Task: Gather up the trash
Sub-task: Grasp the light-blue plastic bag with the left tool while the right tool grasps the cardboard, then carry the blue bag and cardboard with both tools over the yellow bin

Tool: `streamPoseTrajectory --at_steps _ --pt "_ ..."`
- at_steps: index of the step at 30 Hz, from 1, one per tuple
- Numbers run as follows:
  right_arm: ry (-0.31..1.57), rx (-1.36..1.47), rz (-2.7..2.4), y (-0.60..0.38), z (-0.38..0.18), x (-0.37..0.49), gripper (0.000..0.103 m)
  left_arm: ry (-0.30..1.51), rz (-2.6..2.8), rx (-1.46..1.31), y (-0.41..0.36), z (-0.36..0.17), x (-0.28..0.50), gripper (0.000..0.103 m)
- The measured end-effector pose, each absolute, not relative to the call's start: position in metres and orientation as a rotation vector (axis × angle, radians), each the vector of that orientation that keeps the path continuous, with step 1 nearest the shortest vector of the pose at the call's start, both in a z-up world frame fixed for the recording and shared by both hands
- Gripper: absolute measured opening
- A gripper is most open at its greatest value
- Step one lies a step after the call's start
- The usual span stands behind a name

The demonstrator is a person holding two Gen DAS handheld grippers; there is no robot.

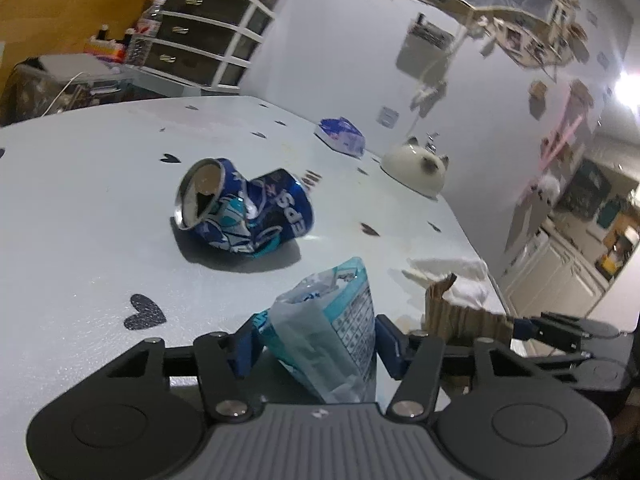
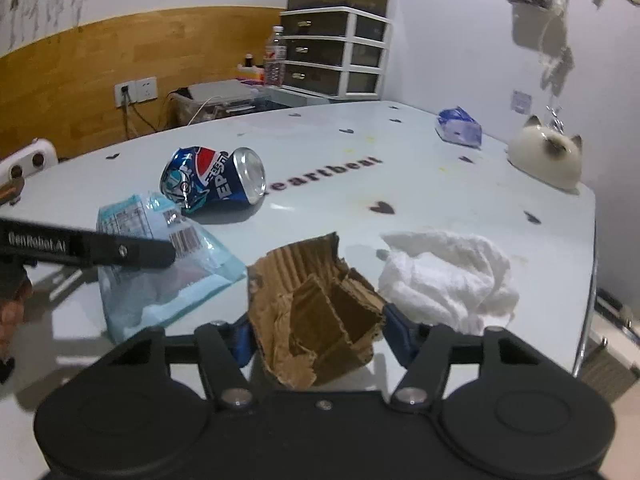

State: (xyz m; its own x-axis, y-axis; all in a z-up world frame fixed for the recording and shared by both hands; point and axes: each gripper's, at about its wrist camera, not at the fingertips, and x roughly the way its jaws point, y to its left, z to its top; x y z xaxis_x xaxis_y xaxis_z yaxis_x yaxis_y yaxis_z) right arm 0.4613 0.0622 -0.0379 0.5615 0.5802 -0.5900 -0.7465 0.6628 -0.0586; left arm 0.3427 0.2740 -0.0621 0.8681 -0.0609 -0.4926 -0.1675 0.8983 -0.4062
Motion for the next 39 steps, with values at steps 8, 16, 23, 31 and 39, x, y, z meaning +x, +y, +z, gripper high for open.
streamPoseTrajectory --at_steps 8,16,23,31,39 --pt "0.604 -0.224 0.734 0.051 -0.032 0.436 0.047 0.497 0.053 -0.339 0.254 -0.055 0.329 0.051" --pt "0.600 -0.090 0.662 0.027 -0.028 0.401 0.046 0.452 0.107 -0.216 0.232 -0.043 0.303 0.050" --pt "0.555 -0.045 0.596 0.003 -0.017 0.362 0.046 0.429 0.122 -0.180 0.213 -0.031 0.276 0.050" --pt "0.506 -0.016 0.548 -0.023 -0.003 0.322 0.046 0.393 0.135 -0.114 0.187 -0.011 0.238 0.050" --pt "0.460 0.010 0.523 -0.048 0.008 0.283 0.046 0.353 0.119 -0.070 0.156 0.006 0.200 0.050"
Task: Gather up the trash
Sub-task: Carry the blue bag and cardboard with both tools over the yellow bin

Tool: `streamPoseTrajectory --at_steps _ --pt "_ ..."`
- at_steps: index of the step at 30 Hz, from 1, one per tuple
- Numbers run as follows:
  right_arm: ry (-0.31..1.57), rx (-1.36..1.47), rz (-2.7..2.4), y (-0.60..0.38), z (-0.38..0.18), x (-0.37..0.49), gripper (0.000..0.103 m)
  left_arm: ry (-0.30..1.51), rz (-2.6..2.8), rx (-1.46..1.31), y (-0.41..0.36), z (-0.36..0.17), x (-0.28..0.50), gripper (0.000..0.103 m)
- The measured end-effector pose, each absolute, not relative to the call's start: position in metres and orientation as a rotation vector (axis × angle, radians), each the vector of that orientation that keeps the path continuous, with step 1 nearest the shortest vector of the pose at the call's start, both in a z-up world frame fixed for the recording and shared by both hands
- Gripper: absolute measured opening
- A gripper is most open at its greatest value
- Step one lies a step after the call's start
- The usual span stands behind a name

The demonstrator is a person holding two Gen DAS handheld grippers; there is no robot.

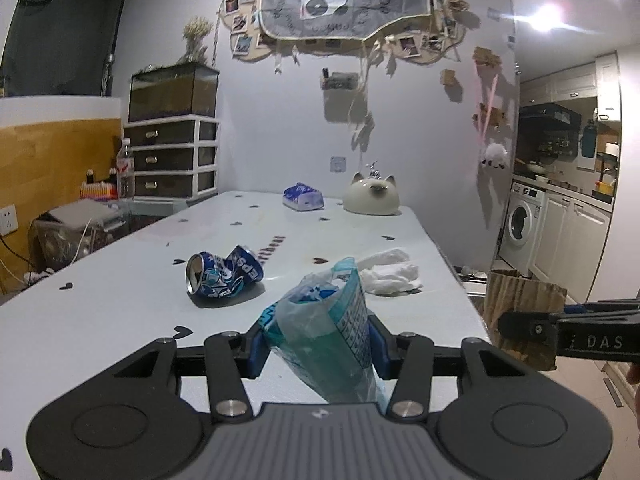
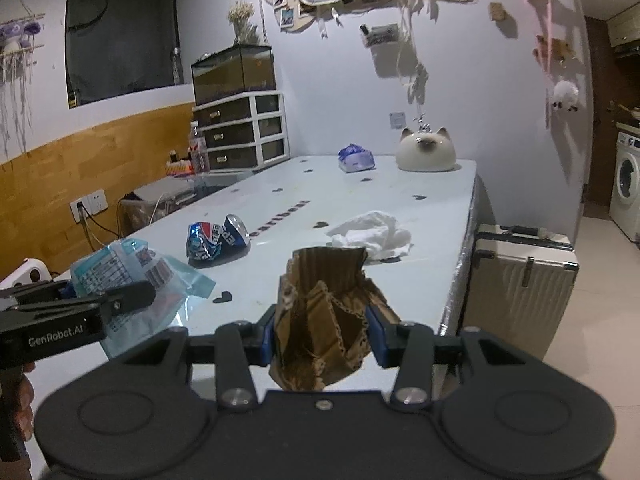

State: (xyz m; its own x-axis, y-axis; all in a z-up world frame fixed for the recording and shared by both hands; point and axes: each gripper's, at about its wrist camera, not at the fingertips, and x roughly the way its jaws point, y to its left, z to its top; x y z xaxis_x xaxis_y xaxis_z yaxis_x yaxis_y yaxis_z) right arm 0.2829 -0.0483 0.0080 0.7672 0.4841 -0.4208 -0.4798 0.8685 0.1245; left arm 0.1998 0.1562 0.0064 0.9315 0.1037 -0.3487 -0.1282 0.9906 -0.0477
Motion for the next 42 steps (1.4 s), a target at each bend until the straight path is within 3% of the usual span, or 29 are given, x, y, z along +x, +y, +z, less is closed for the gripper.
streamPoseTrajectory --at_steps 21,42 --pt "0.390 0.019 0.338 -0.167 0.014 0.199 0.046 0.317 -0.036 -0.043 0.042 0.009 0.155 0.050" --pt "0.423 0.120 0.086 -0.310 -0.036 0.173 0.046 0.381 -0.321 0.015 -0.108 -0.034 0.179 0.050"
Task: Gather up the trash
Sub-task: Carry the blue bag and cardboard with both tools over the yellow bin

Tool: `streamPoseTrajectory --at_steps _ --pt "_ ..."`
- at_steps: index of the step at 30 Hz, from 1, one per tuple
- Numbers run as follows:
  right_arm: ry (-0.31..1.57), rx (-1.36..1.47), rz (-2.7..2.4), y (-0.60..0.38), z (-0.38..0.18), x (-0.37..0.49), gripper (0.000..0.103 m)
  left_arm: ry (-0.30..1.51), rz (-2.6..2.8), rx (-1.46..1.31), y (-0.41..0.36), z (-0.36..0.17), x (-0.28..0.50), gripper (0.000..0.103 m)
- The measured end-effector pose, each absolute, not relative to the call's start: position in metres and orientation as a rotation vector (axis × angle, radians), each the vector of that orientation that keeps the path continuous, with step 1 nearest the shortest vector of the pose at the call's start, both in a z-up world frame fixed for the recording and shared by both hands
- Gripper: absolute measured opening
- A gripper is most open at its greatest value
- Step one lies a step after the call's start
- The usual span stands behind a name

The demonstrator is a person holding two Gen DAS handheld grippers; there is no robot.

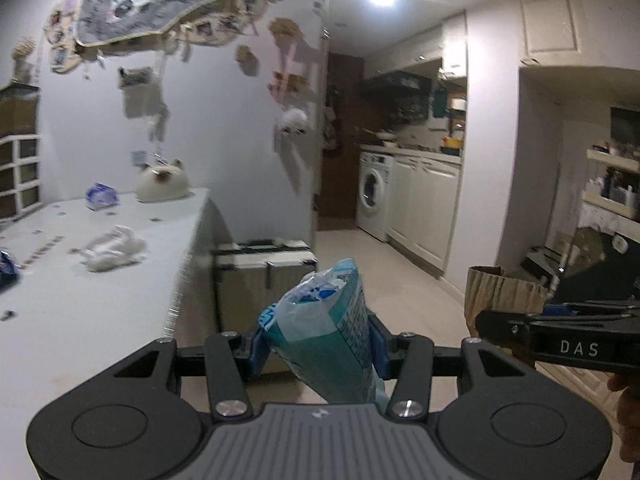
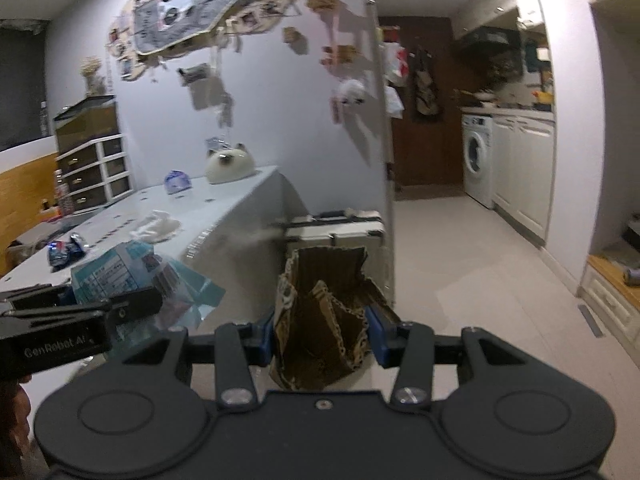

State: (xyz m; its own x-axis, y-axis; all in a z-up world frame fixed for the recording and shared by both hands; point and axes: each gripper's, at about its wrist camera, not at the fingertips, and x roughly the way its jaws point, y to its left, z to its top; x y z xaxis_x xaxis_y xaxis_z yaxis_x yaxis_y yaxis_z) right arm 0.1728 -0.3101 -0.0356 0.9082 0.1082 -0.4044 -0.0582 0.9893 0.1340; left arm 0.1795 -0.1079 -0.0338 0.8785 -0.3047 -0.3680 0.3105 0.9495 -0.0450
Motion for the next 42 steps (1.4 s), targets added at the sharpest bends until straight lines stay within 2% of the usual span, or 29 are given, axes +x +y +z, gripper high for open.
streamPoseTrajectory --at_steps 15,35,42 --pt "0.643 0.188 0.001 -0.345 -0.149 0.222 0.046 0.620 -0.374 0.038 -0.154 -0.150 0.254 0.050" --pt "1.001 0.496 -0.035 -0.332 -0.361 0.365 0.046 0.928 -0.240 -0.074 -0.130 -0.339 0.394 0.050" --pt "1.055 0.496 -0.059 -0.345 -0.402 0.395 0.046 1.031 -0.325 -0.050 -0.149 -0.411 0.421 0.050"
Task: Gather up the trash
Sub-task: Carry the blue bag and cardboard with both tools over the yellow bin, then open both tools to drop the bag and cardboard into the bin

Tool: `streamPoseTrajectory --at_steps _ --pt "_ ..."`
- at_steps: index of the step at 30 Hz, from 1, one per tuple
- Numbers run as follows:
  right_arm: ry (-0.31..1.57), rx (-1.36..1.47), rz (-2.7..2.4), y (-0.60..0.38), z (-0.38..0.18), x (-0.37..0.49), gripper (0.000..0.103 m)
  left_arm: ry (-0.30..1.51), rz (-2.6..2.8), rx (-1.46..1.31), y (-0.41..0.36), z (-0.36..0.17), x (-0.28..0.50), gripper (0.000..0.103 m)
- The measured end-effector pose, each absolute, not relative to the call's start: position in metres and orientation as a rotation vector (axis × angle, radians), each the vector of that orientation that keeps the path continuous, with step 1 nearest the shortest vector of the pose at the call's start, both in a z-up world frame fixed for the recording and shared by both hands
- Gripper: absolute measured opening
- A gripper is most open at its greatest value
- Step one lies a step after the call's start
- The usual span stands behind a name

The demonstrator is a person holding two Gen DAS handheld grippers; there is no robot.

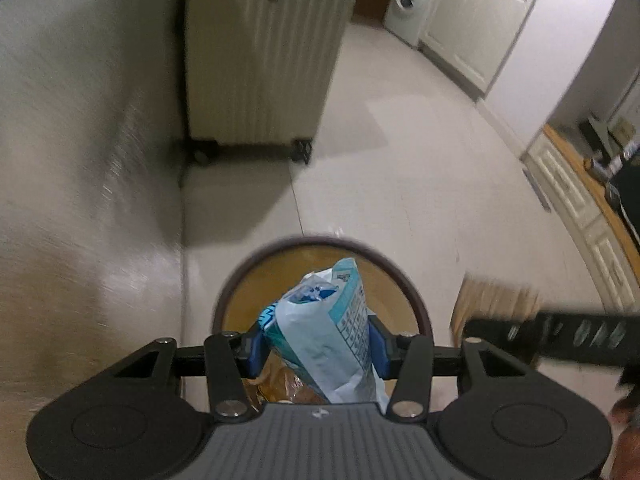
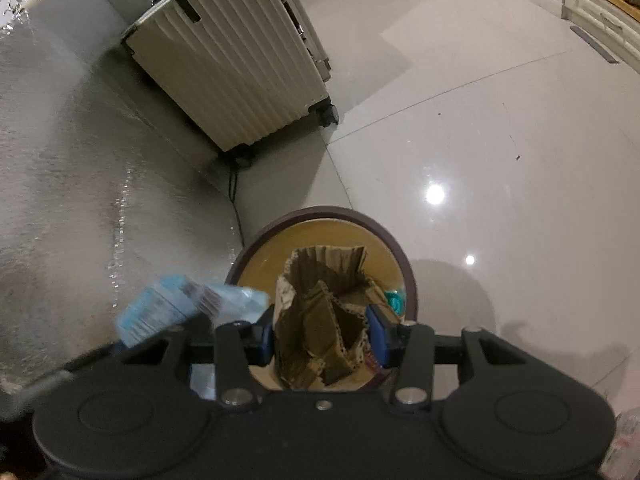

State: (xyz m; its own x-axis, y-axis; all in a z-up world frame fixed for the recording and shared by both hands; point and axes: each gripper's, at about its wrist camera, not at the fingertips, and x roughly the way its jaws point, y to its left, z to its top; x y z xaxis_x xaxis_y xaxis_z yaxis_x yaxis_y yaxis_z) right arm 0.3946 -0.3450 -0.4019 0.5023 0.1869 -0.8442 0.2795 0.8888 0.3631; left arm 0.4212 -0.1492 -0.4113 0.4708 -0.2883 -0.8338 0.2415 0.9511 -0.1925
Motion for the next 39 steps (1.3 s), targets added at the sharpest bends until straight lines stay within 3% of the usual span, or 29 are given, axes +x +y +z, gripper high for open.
streamPoseTrajectory --at_steps 6,8,9,10,21,25,27,29,32,39 --pt "1.048 0.483 -0.069 -0.352 -0.410 0.412 0.047 1.095 -0.459 -0.026 -0.166 -0.459 0.435 0.051" --pt "1.048 0.468 -0.064 -0.352 -0.411 0.416 0.047 1.120 -0.504 -0.050 -0.172 -0.468 0.437 0.060" --pt "1.048 0.462 -0.058 -0.352 -0.412 0.417 0.047 1.144 -0.507 -0.053 -0.176 -0.474 0.439 0.076" --pt "1.052 0.457 -0.054 -0.352 -0.413 0.418 0.047 1.159 -0.489 -0.039 -0.178 -0.480 0.442 0.087" --pt "1.158 0.449 -0.031 -0.349 -0.443 0.434 0.048 1.279 -0.366 0.129 -0.164 -0.486 0.447 0.087" --pt "1.174 0.436 -0.011 -0.343 -0.450 0.438 0.050 1.297 -0.311 0.123 -0.155 -0.487 0.450 0.092" --pt "1.180 0.428 -0.004 -0.342 -0.452 0.440 0.053 1.308 -0.292 0.115 -0.152 -0.487 0.450 0.094" --pt "1.201 0.429 -0.012 -0.341 -0.456 0.442 0.067 1.312 -0.277 0.102 -0.150 -0.485 0.449 0.097" --pt "1.239 0.409 -0.031 -0.339 -0.461 0.443 0.077 1.307 -0.260 0.087 -0.148 -0.482 0.450 0.100" --pt "1.267 0.358 -0.032 -0.343 -0.458 0.438 0.078 1.304 -0.242 0.061 -0.144 -0.478 0.446 0.103"
